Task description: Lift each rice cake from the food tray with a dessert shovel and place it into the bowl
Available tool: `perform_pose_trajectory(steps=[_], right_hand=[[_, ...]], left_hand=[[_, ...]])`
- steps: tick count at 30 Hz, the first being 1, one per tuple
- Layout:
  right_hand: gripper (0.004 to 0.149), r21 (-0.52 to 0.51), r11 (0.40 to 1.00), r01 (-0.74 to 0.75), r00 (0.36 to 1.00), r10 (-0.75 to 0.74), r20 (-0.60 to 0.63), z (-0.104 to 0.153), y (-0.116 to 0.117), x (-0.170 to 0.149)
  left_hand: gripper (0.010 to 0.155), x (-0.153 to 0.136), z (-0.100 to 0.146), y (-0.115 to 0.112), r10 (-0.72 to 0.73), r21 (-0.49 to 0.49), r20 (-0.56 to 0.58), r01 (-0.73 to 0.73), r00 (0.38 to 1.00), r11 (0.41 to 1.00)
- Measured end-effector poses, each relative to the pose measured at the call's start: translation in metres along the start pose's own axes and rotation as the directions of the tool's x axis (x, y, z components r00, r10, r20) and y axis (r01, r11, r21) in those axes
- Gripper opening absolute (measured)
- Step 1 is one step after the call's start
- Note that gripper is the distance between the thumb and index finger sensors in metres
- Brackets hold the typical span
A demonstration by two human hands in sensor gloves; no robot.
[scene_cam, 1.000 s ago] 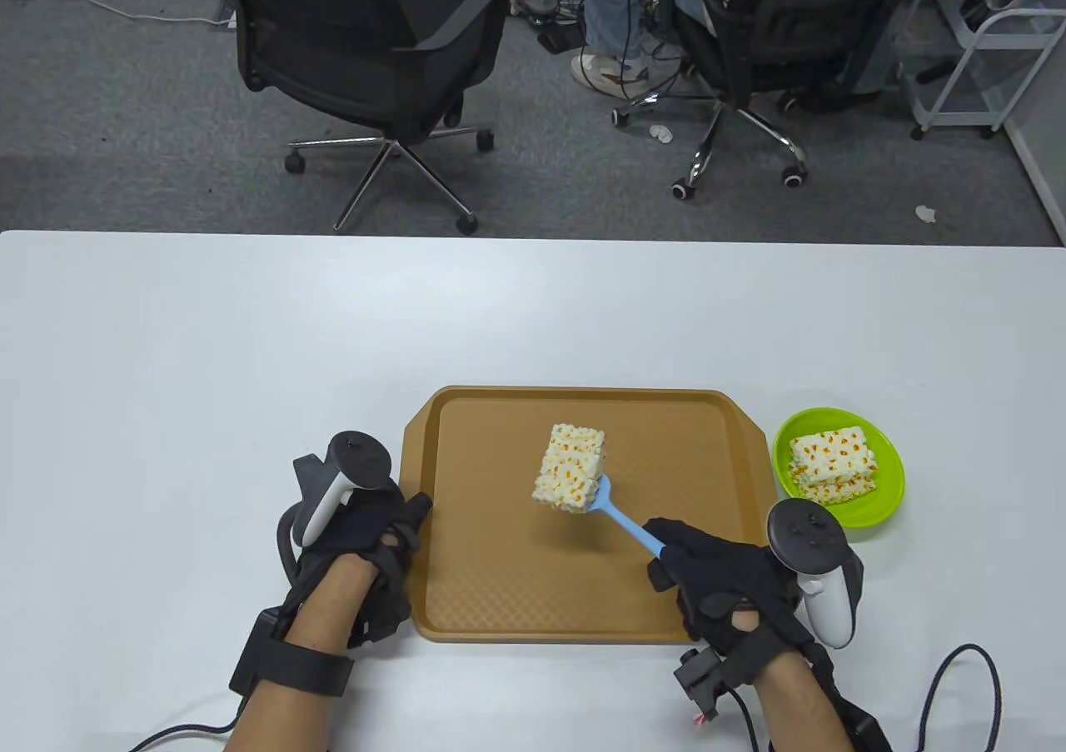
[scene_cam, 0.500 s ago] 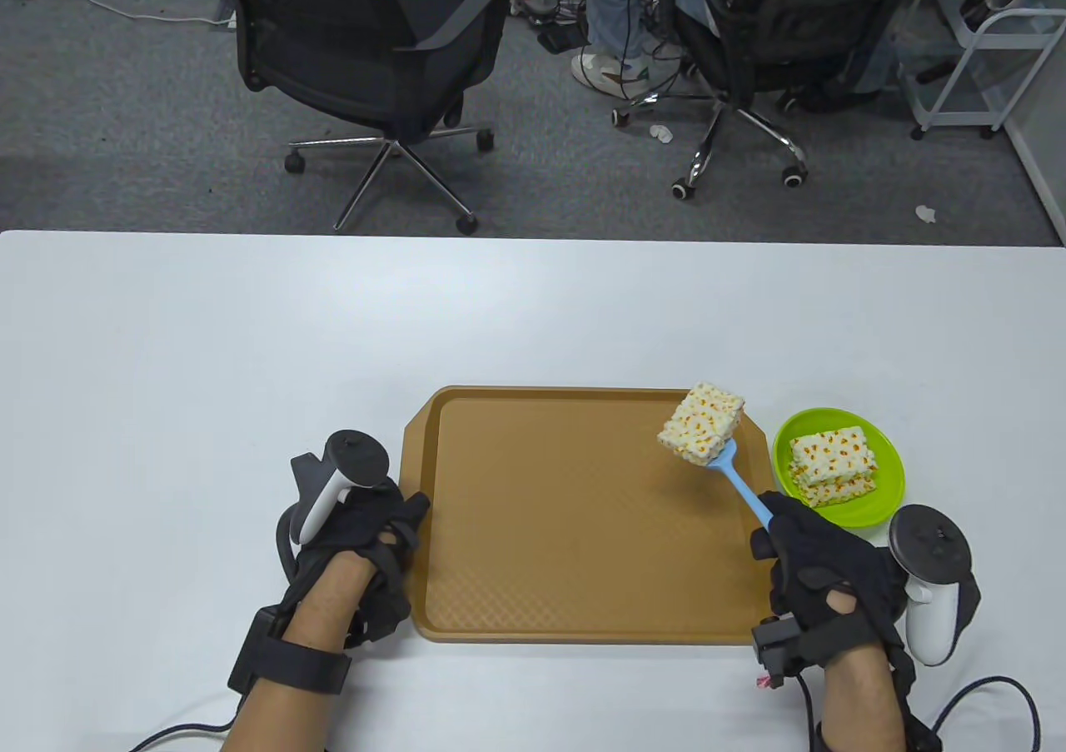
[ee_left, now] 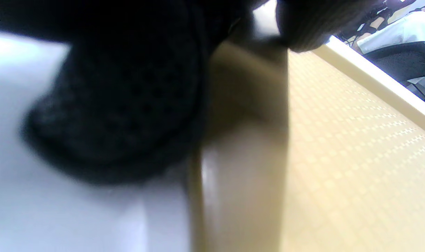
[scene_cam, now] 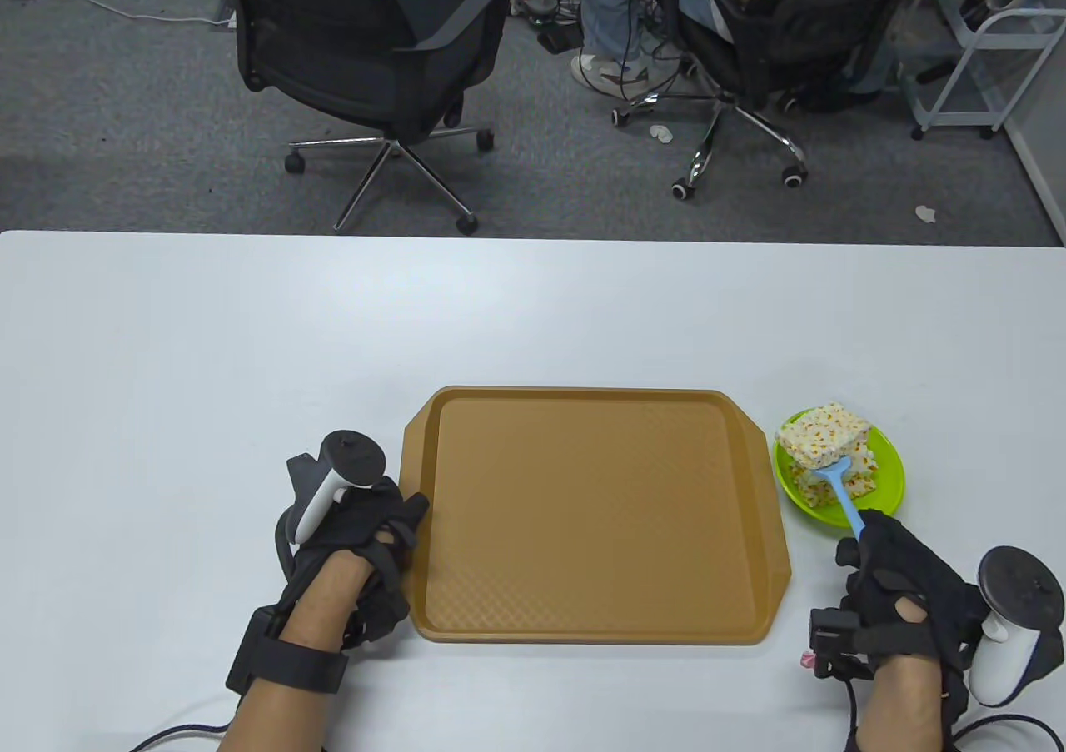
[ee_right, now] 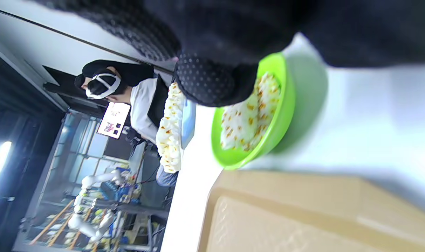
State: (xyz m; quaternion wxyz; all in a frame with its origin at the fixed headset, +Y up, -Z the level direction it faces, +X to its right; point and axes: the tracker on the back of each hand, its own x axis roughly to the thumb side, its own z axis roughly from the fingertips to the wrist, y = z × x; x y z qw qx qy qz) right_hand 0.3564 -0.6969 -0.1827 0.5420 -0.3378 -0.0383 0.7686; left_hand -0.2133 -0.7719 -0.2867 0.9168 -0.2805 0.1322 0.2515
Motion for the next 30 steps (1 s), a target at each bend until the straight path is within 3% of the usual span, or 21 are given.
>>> perform_pose_trajectory(steps=[8, 14, 19, 26, 30], right_hand=[[0.053, -0.147, 0.982, -0.117, 0.992, 0.108, -0.062, 0.0, -0.009, -0.002], [0.053, -0.156, 0.971, -0.181, 0.983, 0.172, -0.069, 0.0, -0.006, -0.001], [0.053, -0.242, 0.91, -0.337, 0.941, 0.334, -0.054, 0.012, -0.004, 0.012], [0.051, -0.243, 0.825, -0.51, 0.86, 0.499, -0.11, 0.023, -0.008, 0.017], [0.051, -0.275, 0.799, -0.534, 0.844, 0.523, -0.12, 0.029, -0.012, 0.02]], left_hand=[[0.07, 0.0, 0.0, 0.0, -0.003, 0.003, 0.0, 0.003, 1.0, 1.0], [0.07, 0.001, -0.001, 0.0, 0.002, 0.0, 0.005, -0.002, 1.0, 1.0], [0.07, 0.001, -0.001, 0.0, 0.002, 0.001, 0.007, -0.002, 1.0, 1.0], [0.07, 0.001, -0.001, -0.001, 0.011, -0.002, 0.009, -0.011, 1.0, 1.0], [0.07, 0.001, -0.002, -0.001, 0.011, -0.002, 0.009, -0.011, 1.0, 1.0]])
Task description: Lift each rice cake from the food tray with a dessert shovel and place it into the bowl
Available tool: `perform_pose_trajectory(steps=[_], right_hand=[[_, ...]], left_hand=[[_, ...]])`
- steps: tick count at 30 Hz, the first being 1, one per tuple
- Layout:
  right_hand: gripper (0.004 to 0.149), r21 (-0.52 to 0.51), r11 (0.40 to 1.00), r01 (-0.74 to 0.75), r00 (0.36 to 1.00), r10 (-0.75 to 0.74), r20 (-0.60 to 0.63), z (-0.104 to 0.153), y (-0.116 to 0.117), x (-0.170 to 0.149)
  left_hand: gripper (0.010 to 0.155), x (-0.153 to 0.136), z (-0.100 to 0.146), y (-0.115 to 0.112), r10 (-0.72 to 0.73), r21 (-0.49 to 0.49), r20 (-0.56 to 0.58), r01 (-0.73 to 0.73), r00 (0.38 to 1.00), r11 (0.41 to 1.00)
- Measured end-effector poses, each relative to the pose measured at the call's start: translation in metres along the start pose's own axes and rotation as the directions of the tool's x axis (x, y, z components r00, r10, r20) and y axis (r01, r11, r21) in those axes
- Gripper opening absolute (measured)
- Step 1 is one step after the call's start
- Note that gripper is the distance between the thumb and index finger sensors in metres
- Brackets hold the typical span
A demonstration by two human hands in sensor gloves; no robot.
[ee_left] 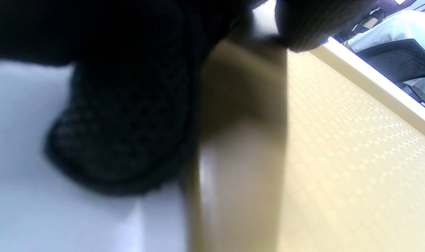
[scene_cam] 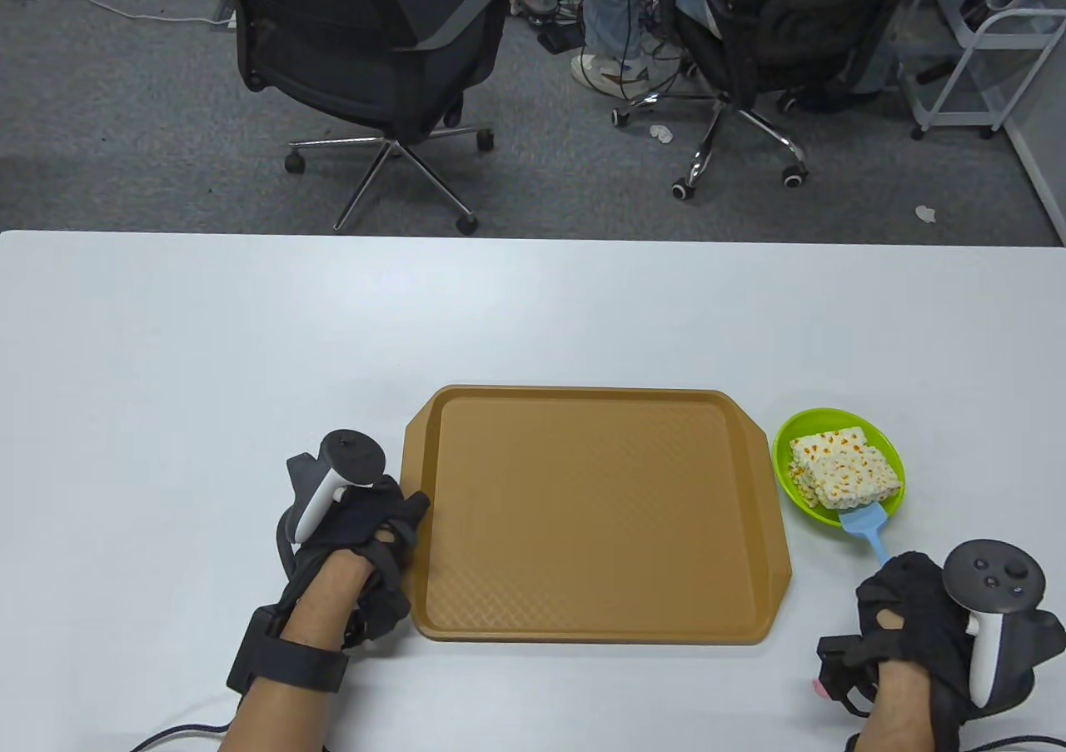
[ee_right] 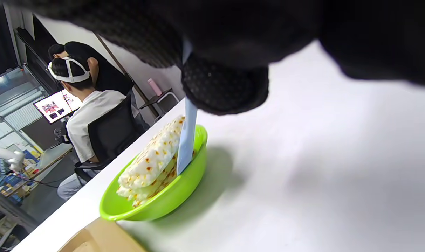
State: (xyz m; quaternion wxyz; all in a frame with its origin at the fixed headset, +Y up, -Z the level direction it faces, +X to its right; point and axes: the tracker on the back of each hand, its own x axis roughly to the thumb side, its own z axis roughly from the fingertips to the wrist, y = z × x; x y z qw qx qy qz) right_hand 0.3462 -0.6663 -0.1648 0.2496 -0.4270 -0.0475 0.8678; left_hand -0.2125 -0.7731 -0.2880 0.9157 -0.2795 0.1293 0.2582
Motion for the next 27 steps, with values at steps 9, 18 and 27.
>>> perform_pose_trajectory(steps=[9, 18, 27], right_hand=[[0.05, -0.242, 0.97, -0.007, 0.999, 0.015, 0.031, 0.03, -0.025, 0.002], [0.059, 0.55, 0.833, -0.056, 0.857, -0.243, 0.455, 0.062, 0.072, 0.058], [0.059, 0.403, 0.791, -0.46, 0.685, 0.027, 0.728, 0.136, 0.143, 0.08]], left_hand=[[0.07, -0.001, 0.0, 0.0, 0.001, 0.004, 0.0, -0.001, 1.0, 1.0], [0.07, -0.001, 0.0, 0.0, -0.002, 0.003, -0.001, 0.002, 1.0, 1.0], [0.07, 0.0, 0.0, 0.0, -0.006, 0.007, 0.0, 0.006, 1.0, 1.0]])
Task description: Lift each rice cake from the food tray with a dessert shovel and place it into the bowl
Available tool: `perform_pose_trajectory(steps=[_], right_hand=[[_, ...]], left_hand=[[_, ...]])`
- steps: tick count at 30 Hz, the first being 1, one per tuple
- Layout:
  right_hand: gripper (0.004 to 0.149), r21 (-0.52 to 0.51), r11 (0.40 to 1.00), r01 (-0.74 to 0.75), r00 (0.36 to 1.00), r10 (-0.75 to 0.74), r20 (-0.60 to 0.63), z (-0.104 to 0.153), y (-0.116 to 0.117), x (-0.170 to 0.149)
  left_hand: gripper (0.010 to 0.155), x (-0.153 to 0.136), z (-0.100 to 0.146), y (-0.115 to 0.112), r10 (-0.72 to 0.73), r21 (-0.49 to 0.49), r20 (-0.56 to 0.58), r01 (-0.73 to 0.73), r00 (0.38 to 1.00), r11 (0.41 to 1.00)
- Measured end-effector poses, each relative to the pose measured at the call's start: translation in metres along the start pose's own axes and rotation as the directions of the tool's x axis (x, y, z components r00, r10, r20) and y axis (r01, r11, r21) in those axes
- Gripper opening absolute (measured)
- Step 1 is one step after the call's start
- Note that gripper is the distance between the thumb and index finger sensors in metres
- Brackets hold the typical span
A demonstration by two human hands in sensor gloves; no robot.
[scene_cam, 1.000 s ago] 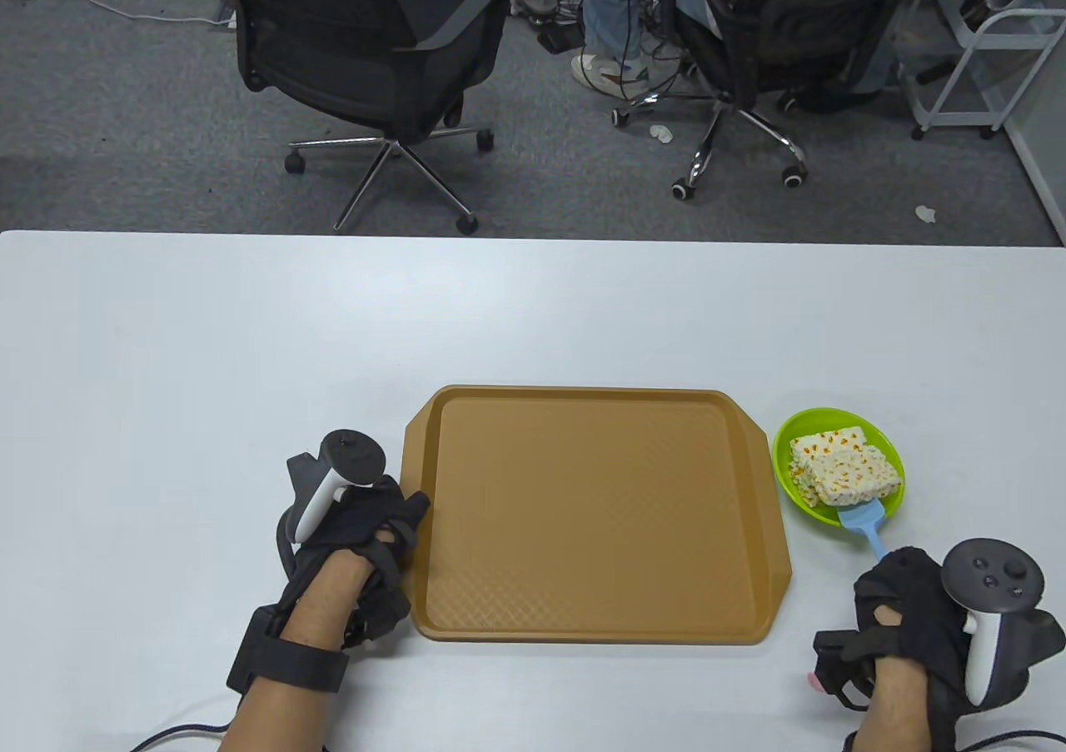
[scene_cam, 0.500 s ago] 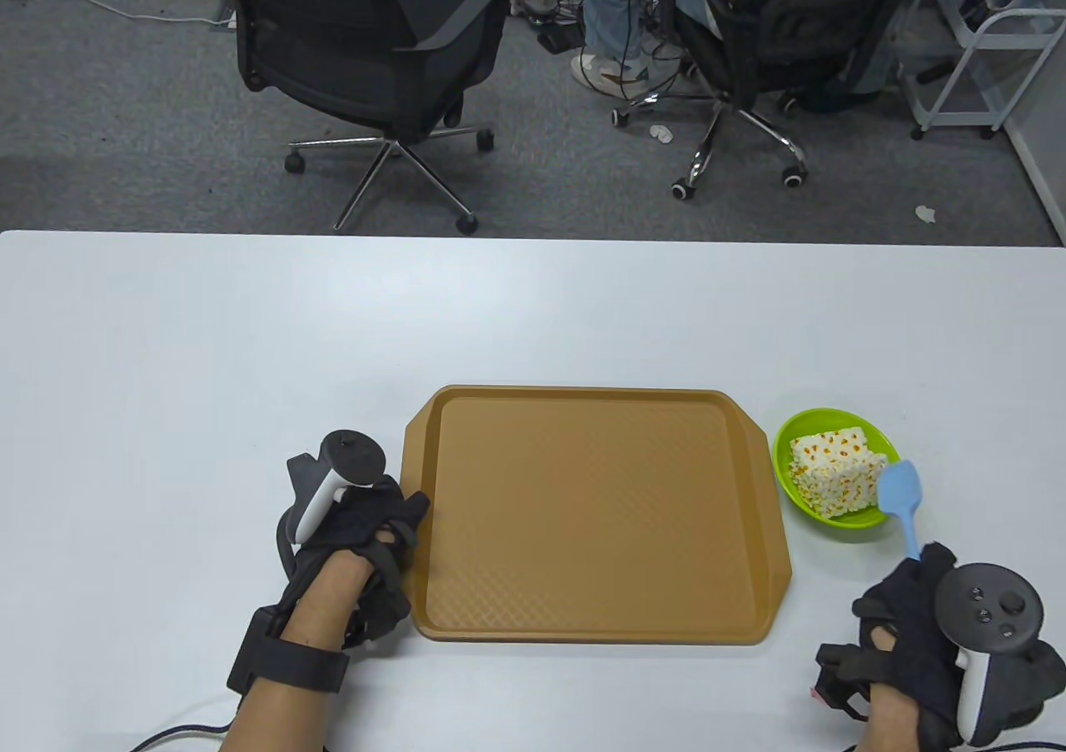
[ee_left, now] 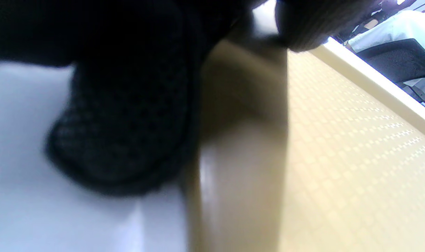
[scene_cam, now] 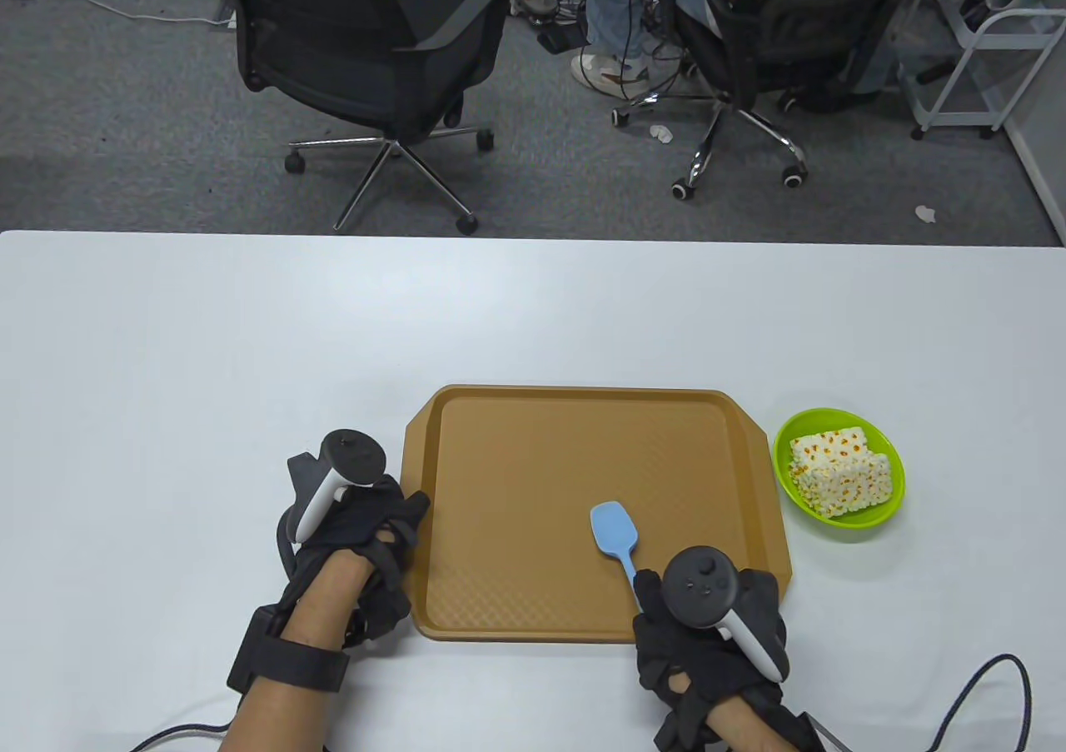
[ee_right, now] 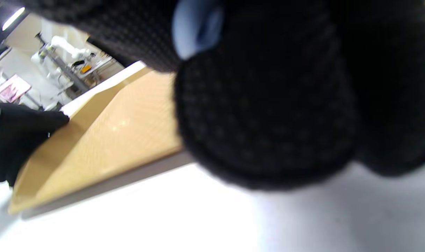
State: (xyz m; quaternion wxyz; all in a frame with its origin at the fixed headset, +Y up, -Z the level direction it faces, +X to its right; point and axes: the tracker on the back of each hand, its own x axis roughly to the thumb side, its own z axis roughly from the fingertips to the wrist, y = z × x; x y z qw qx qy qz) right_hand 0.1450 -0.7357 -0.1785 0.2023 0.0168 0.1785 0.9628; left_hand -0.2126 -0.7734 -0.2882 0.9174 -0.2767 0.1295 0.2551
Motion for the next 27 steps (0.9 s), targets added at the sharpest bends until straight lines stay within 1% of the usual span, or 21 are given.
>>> perform_pose_trajectory(steps=[2, 4, 6, 7, 8, 10, 11, 13, 14, 15, 16, 18, 19, 20, 21, 22, 23, 24, 25, 26, 27], right_hand=[[0.06, 0.046, 0.999, -0.009, 1.0, 0.008, 0.024, -0.002, 0.005, 0.003], [0.058, 0.068, 0.997, -0.026, 0.999, 0.024, 0.02, -0.004, 0.009, 0.004], [0.057, 0.156, 0.987, -0.032, 0.999, 0.031, 0.011, -0.01, 0.017, 0.002], [0.057, 0.16, 0.987, -0.019, 1.0, 0.016, 0.016, -0.008, 0.015, 0.003], [0.057, 0.14, 0.99, -0.016, 1.0, 0.014, 0.011, -0.009, 0.015, 0.002], [0.06, 0.146, 0.989, 0.007, 1.0, -0.008, 0.002, -0.008, 0.012, -0.002], [0.061, 0.129, 0.991, 0.042, 0.999, -0.043, 0.0, -0.007, 0.007, -0.006], [0.065, 0.059, 0.984, 0.169, 0.986, -0.167, -0.026, -0.006, -0.009, -0.017], [0.066, 0.002, 0.968, 0.251, 0.968, -0.251, -0.025, -0.007, -0.021, -0.026], [0.066, -0.038, 0.954, 0.297, 0.954, -0.299, -0.032, -0.007, -0.028, -0.032], [0.068, -0.122, 0.919, 0.376, 0.923, -0.382, -0.032, -0.007, -0.04, -0.045], [0.07, -0.222, 0.883, 0.414, 0.905, -0.425, 0.0, -0.009, -0.052, -0.058], [0.071, -0.307, 0.873, 0.378, 0.916, -0.4, -0.01, -0.008, -0.059, -0.065], [0.074, -0.361, 0.875, 0.323, 0.937, -0.35, -0.009, -0.008, -0.062, -0.067], [0.076, -0.448, 0.878, 0.166, 0.977, -0.208, -0.045, -0.007, -0.065, -0.068], [0.077, -0.507, 0.862, -0.012, 0.994, -0.043, -0.096, -0.006, -0.067, -0.066], [0.078, -0.522, 0.849, -0.085, 0.993, 0.031, -0.112, -0.006, -0.066, -0.064], [0.08, -0.524, 0.825, -0.21, 0.976, 0.148, -0.158, -0.007, -0.064, -0.061], [0.084, -0.503, 0.816, -0.286, 0.958, 0.228, -0.176, -0.009, -0.06, -0.058], [0.085, -0.464, 0.822, -0.33, 0.944, 0.287, -0.164, -0.011, -0.056, -0.056], [0.086, -0.387, 0.842, -0.377, 0.926, 0.355, -0.13, -0.015, -0.05, -0.054]], left_hand=[[0.07, 0.0, 0.0, 0.0, -0.001, -0.001, 0.0, 0.001, 1.0, 1.0], [0.07, 0.0, 0.0, 0.0, 0.001, -0.002, 0.0, -0.001, 1.0, 1.0], [0.07, 0.0, 0.0, 0.0, -0.001, -0.003, 0.0, 0.001, 1.0, 1.0], [0.07, 0.0, 0.0, 0.0, -0.003, -0.003, 0.001, 0.003, 1.0, 1.0], [0.071, 0.0, -0.001, 0.0, -0.005, -0.004, 0.002, 0.005, 1.0, 1.0], [0.071, -0.001, -0.001, 0.001, 0.001, -0.011, 0.004, -0.001, 1.0, 1.0], [0.072, -0.002, -0.001, 0.001, 0.009, -0.018, 0.005, -0.009, 1.0, 1.0], [0.073, -0.006, -0.001, 0.004, 0.051, -0.041, 0.011, -0.05, 0.999, 0.998], [0.073, -0.01, 0.001, 0.009, 0.102, -0.049, 0.016, -0.101, 0.995, 0.994], [0.073, -0.014, 0.003, 0.012, 0.141, -0.035, 0.018, -0.14, 0.99, 0.99], [0.074, -0.018, 0.007, 0.018, 0.188, 0.02, 0.028, -0.188, 0.982, 0.982], [0.076, -0.022, 0.012, 0.028, 0.214, 0.15, 0.065, -0.222, 0.975, 0.964], [0.079, -0.022, 0.015, 0.033, 0.204, 0.214, 0.104, -0.222, 0.973, 0.951], [0.084, -0.02, 0.017, 0.034, 0.191, 0.24, 0.13, -0.218, 0.973, 0.946], [0.091, -0.017, 0.019, 0.034, 0.167, 0.236, 0.169, -0.204, 0.971, 0.95], [0.096, -0.014, 0.019, 0.031, 0.107, 0.187, 0.171, -0.139, 0.979, 0.973], [0.099, -0.012, 0.02, 0.028, 0.064, 0.167, 0.161, -0.091, 0.985, 0.982], [0.101, -0.009, 0.019, 0.023, -0.004, 0.16, 0.142, -0.019, 0.99, 0.987], [0.102, -0.006, 0.019, 0.018, -0.07, 0.187, 0.121, 0.046, 0.99, 0.981], [0.102, -0.004, 0.018, 0.015, -0.125, 0.213, 0.107, 0.1, 0.986, 0.972], [0.103, 0.0, 0.017, 0.01, -0.191, 0.229, 0.088, 0.166, 0.978, 0.959]])
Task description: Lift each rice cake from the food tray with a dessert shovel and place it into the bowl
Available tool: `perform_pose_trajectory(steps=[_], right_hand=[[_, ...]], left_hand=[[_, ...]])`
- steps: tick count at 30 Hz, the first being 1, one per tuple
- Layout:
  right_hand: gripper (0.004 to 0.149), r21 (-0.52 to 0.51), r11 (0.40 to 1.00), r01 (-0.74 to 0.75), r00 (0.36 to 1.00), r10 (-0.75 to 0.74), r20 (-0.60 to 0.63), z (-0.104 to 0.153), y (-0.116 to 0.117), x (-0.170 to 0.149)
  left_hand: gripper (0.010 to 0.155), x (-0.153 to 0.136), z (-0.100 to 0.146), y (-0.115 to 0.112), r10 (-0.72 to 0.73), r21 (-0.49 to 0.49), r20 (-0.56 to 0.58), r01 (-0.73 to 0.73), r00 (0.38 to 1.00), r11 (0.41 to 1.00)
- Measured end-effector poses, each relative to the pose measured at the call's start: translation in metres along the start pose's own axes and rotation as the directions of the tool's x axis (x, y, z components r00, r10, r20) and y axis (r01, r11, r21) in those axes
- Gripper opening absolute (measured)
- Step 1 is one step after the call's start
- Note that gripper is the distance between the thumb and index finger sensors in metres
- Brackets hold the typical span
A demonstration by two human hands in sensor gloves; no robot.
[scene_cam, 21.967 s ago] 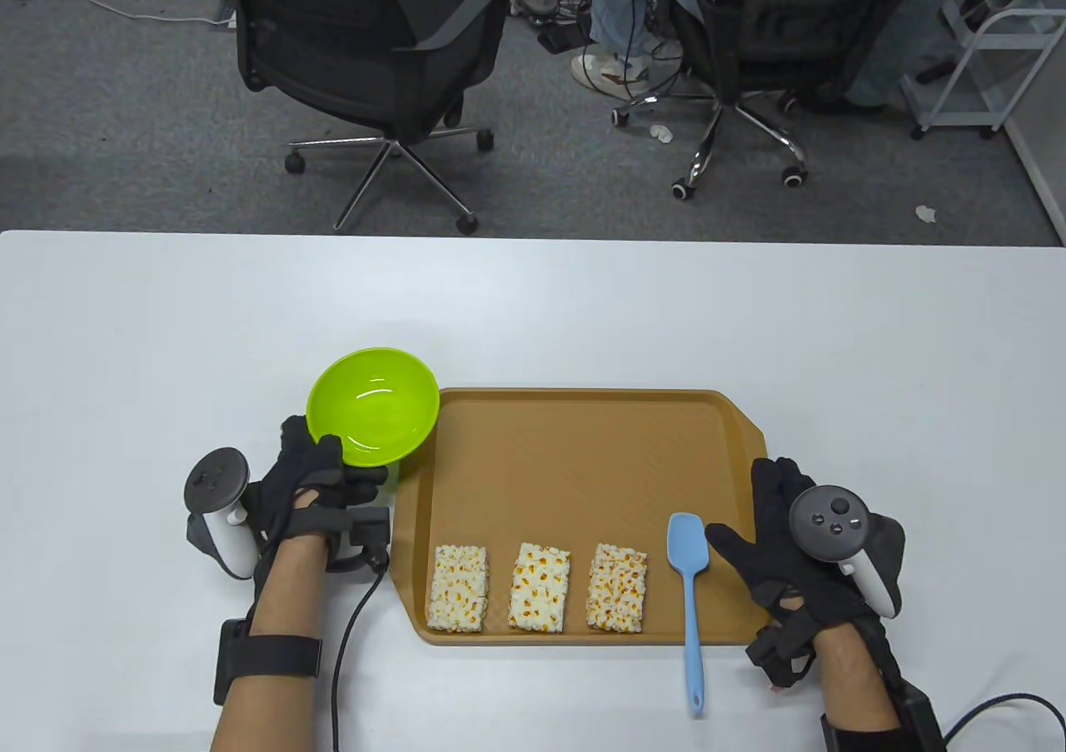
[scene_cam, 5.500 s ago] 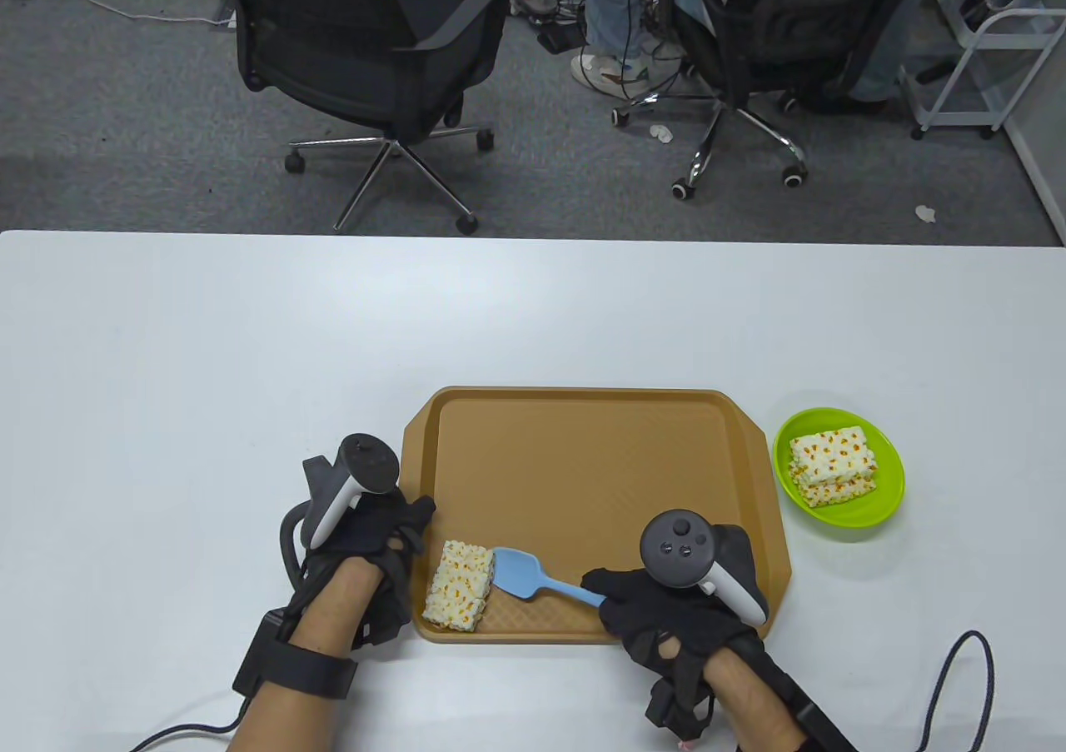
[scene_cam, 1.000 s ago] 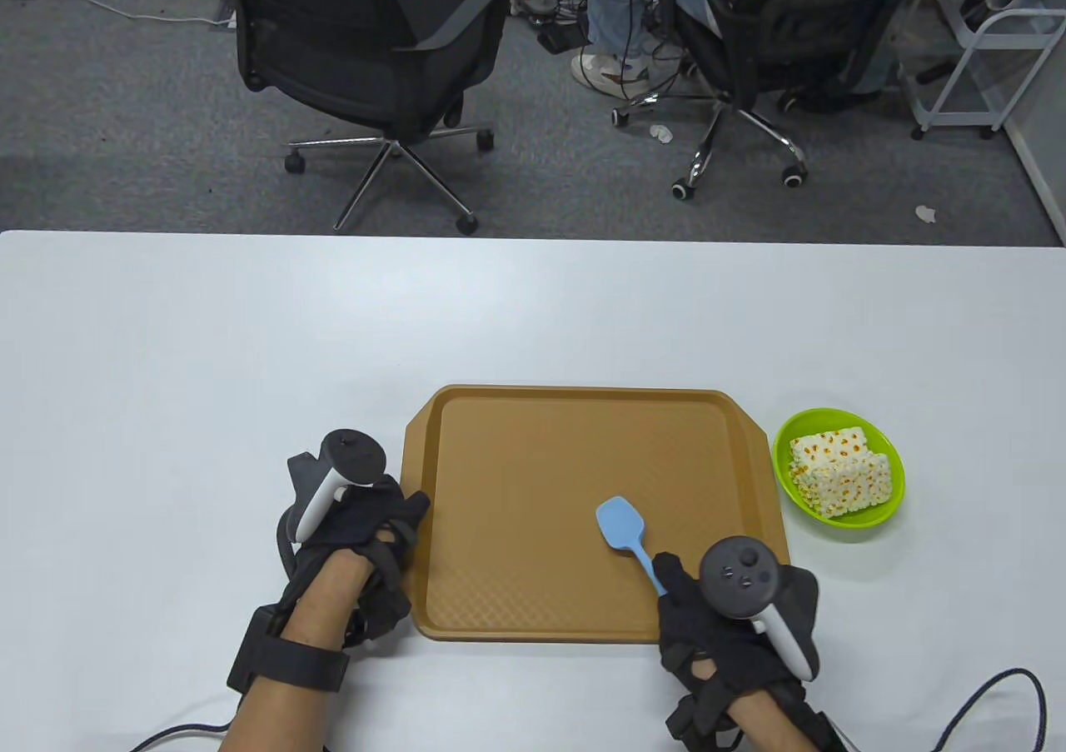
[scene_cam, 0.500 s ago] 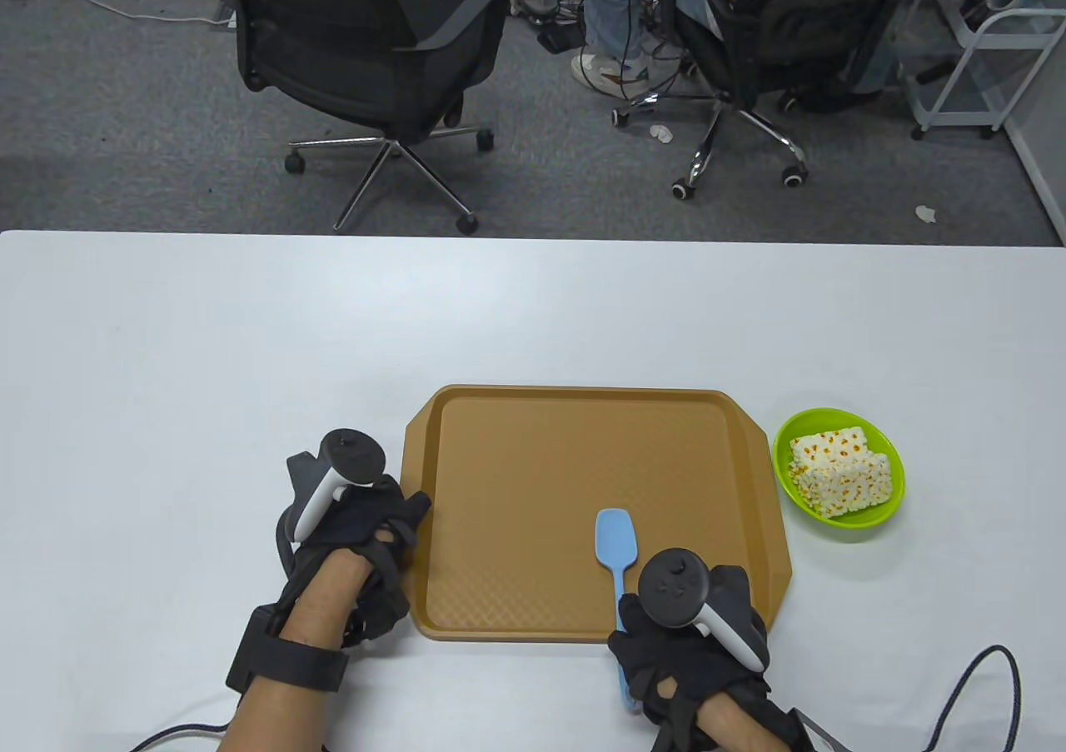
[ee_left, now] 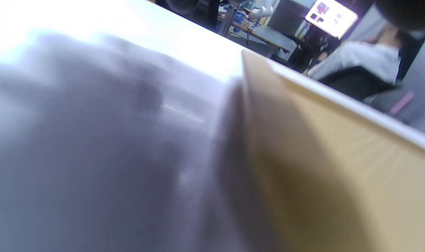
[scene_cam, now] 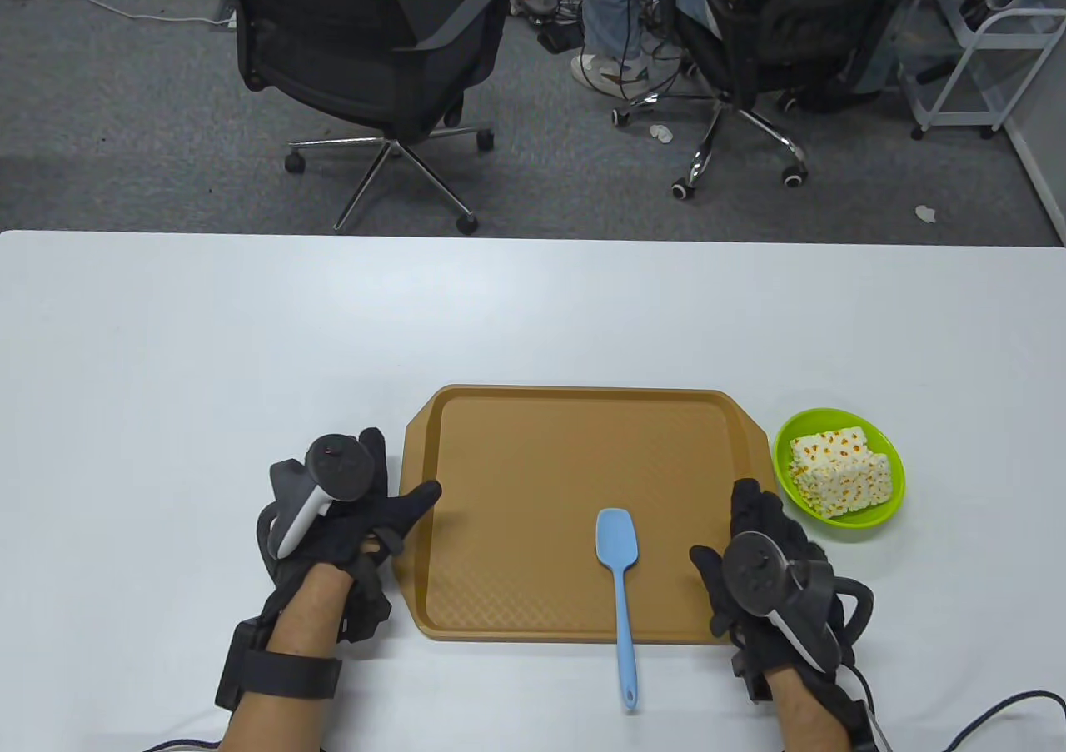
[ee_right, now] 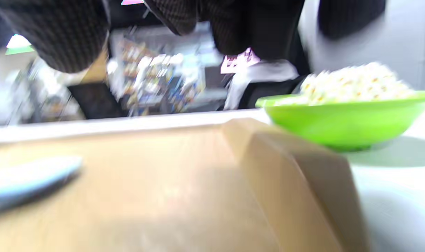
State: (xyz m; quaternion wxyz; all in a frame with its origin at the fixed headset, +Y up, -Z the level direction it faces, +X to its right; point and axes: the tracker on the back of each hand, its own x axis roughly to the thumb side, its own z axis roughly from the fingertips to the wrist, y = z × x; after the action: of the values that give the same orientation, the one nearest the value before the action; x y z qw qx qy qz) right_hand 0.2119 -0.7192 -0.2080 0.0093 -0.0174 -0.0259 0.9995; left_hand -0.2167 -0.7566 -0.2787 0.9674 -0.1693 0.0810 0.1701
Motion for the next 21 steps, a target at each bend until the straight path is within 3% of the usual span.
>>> perform_pose_trajectory(steps=[2, 6, 21], right_hand=[[0.091, 0.1, 0.992, -0.076, 0.996, 0.072, 0.043, -0.003, 0.009, 0.005], [0.091, 0.255, 0.967, -0.018, 0.996, -0.005, 0.09, -0.005, 0.027, 0.011], [0.092, 0.201, 0.979, 0.016, 0.993, -0.04, 0.114, 0.001, 0.019, 0.012]], left_hand=[[0.104, 0.007, -0.002, -0.005, -0.086, 0.035, 0.009, 0.085, 0.996, 0.996], [0.103, 0.015, -0.002, -0.011, -0.148, 0.087, 0.016, 0.146, 0.989, 0.985], [0.102, 0.017, 0.001, -0.013, -0.162, 0.07, 0.01, 0.161, 0.987, 0.985]])
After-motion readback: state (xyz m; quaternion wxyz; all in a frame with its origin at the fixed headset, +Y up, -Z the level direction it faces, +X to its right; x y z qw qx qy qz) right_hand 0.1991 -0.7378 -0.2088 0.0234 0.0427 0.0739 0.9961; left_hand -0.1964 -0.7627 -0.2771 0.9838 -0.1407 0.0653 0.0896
